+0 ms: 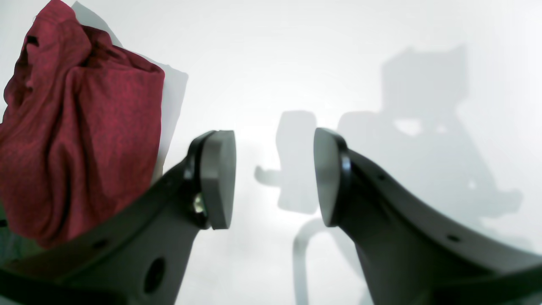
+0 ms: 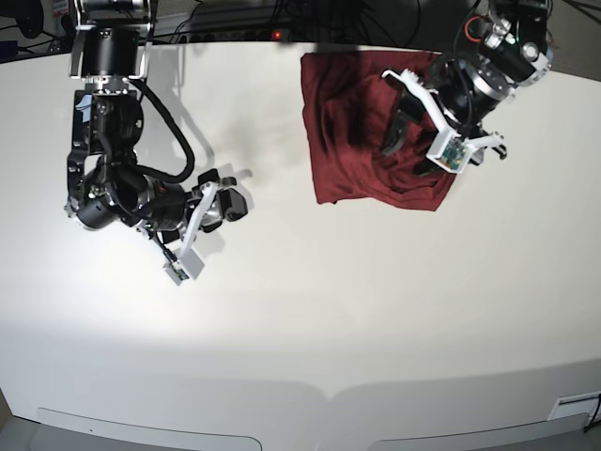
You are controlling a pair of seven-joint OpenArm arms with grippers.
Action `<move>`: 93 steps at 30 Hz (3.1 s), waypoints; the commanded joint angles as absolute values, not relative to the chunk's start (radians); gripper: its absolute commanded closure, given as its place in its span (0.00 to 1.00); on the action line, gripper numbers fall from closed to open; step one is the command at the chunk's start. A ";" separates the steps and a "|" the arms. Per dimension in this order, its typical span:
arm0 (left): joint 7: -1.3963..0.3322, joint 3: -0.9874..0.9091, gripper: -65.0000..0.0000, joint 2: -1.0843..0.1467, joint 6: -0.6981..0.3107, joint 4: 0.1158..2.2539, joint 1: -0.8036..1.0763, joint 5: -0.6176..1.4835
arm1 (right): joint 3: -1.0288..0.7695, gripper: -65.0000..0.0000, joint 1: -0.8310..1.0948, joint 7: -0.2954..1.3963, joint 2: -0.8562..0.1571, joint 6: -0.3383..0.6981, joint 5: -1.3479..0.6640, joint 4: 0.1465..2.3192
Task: Fold the T-shirt properly
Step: 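Press and adjust the folded bundle with the left gripper, then grasp the bundle edge with the left gripper and tug it flat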
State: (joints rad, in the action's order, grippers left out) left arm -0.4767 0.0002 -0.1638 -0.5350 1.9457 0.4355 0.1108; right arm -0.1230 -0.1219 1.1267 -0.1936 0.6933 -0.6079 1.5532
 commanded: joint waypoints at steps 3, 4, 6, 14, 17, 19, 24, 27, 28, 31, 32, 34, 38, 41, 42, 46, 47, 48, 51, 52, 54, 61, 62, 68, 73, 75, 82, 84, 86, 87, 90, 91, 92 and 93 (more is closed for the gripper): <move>-0.469 -0.001 0.52 -0.167 -0.538 1.918 0.400 0.132 | -0.125 0.54 -0.141 1.108 -0.199 0.698 -0.629 1.571; -0.487 0.000 0.52 -0.167 -0.538 1.906 0.391 0.141 | -0.125 0.54 -0.141 1.108 -0.199 0.698 -0.628 1.571; -0.514 0.002 0.52 -0.167 -0.538 1.893 0.376 0.158 | -0.125 0.54 -0.141 1.108 -0.200 0.698 -0.628 1.571; -0.532 0.002 0.69 -0.167 -0.538 1.891 0.374 0.161 | -0.125 0.54 -0.142 1.096 -0.199 0.698 -0.628 1.571; -0.532 0.002 0.78 -0.167 -0.539 1.891 0.374 0.161 | -0.125 0.54 -0.142 1.084 -0.200 0.698 -0.628 1.571; -0.532 0.002 0.83 -0.167 -0.539 1.891 0.374 0.161 | -0.125 0.54 -0.142 1.084 -0.200 0.698 -0.628 1.571; -0.556 0.002 0.87 -0.167 -0.540 1.891 0.377 0.161 | -0.125 0.54 -0.142 1.084 -0.199 0.698 -0.628 1.571; -0.593 0.002 0.87 -0.167 -0.544 1.891 0.377 0.161 | -0.125 0.54 -0.142 1.084 -0.199 0.698 -0.628 1.571; -0.600 0.002 0.87 -0.167 -0.553 1.891 0.377 0.161 | -0.125 0.54 -0.144 1.085 -0.199 0.698 -0.628 1.571; -0.607 0.002 1.00 -0.167 -0.554 1.891 0.377 0.161 | -0.125 0.54 -0.145 1.084 -0.199 0.698 -0.628 1.571; -0.606 0.002 1.00 -0.167 -0.554 1.891 0.377 0.162 | -0.125 0.54 -0.145 1.084 -0.199 0.698 -0.628 1.571; -0.606 0.001 1.00 -0.167 -0.553 1.893 0.377 0.186 | -0.125 0.54 -0.144 1.084 -0.200 0.698 -0.628 1.571; -0.591 0.001 1.00 -0.168 -0.554 1.937 0.404 0.289 | -0.125 0.54 -0.144 1.081 -0.200 0.698 -0.628 1.571; -0.575 -0.003 1.00 -0.170 -0.554 2.013 0.461 0.288 | -0.125 0.54 -0.144 1.077 -0.200 0.698 -0.628 1.571; -0.569 -0.012 1.00 -0.170 -0.554 2.038 0.485 0.289 | -0.125 0.54 -0.144 1.077 -0.200 0.698 -0.628 1.571; -0.500 -0.098 1.00 -0.170 -0.554 2.102 0.588 0.289 | -0.125 0.54 -0.144 1.077 -0.200 0.698 -0.628 1.571; -0.482 -0.126 1.00 -0.170 -0.554 2.106 0.613 0.289 | -0.125 0.54 -0.144 1.077 -0.200 0.698 -0.628 1.571; -0.467 -0.157 1.00 -0.169 -0.554 2.107 0.635 0.289 | -0.125 0.54 -0.144 1.077 -0.200 0.698 -0.628 1.571; -0.463 -0.242 1.00 -0.169 -0.553 2.107 0.690 0.290 | -0.125 0.54 -0.144 1.077 -0.199 0.698 -0.628 1.571; -0.463 -0.266 1.00 -0.169 -0.553 2.107 0.706 0.290 | -0.125 0.54 -0.144 1.077 -0.199 0.698 -0.628 1.571; -0.463 -0.305 1.00 -0.169 -0.553 2.107 0.735 0.290 | -0.125 0.54 -0.144 1.077 -0.199 0.698 -0.628 1.571; -0.541 -0.376 1.00 -0.170 -0.553 2.107 0.811 0.289 | -0.125 0.54 -0.144 1.077 -0.199 0.698 -0.628 1.571; -0.551 -0.379 1.00 -0.169 -0.553 2.107 0.823 0.289 | -0.125 0.54 -0.144 1.077 -0.200 0.698 -0.628 1.571; -0.553 -0.379 1.00 -0.169 -0.553 2.106 0.867 0.257 | -0.125 0.54 -0.144 1.077 -0.199 0.698 -0.628 1.571; -0.509 -0.379 1.00 -0.169 -0.545 2.106 0.866 0.170 | -0.125 0.54 -0.144 1.077 -0.199 0.698 -0.628 1.571; -0.499 -0.379 1.00 -0.170 -0.533 2.106 0.865 0.163 | -0.125 0.54 -0.144 1.078 -0.199 0.698 -0.628 1.571; -0.478 -0.379 0.82 -0.170 -0.371 2.107 0.859 0.020 | -0.125 0.54 -0.144 1.078 -0.199 0.698 -0.628 1.571; -0.455 -0.379 0.67 -0.170 -0.310 2.107 0.858 -0.041 | -0.125 0.54 -0.144 1.078 -0.199 0.698 -0.630 1.571; -0.437 -0.379 0.62 -0.170 -0.280 2.108 0.858 -0.083 | -0.125 0.54 -0.144 1.078 -0.199 0.698 -0.632 1.571; -0.432 -0.379 0.62 -0.170 -0.279 2.108 0.858 -0.092 | -0.125 0.54 -0.144 1.078 -0.199 0.698 -0.632 1.571; -0.380 -0.379 0.62 -0.170 -0.279 2.109 0.858 -0.096 | -0.125 0.54 -0.144 1.077 -0.199 0.698 -0.632 1.571; -0.344 -0.379 0.62 -0.170 -0.279 2.114 0.858 -0.085 | -0.125 0.54 -0.144 1.077 -0.199 0.698 -0.632 1.571; -0.302 -0.379 0.62 -0.170 -0.280 2.124 0.858 -0.064 | -0.125 0.54 -0.144 1.077 -0.199 0.698 -0.632 1.571; -0.258 -0.379 0.62 -0.170 -0.280 2.138 0.858 -0.032 | -0.125 0.54 -0.144 1.077 -0.199 0.698 -0.632 1.571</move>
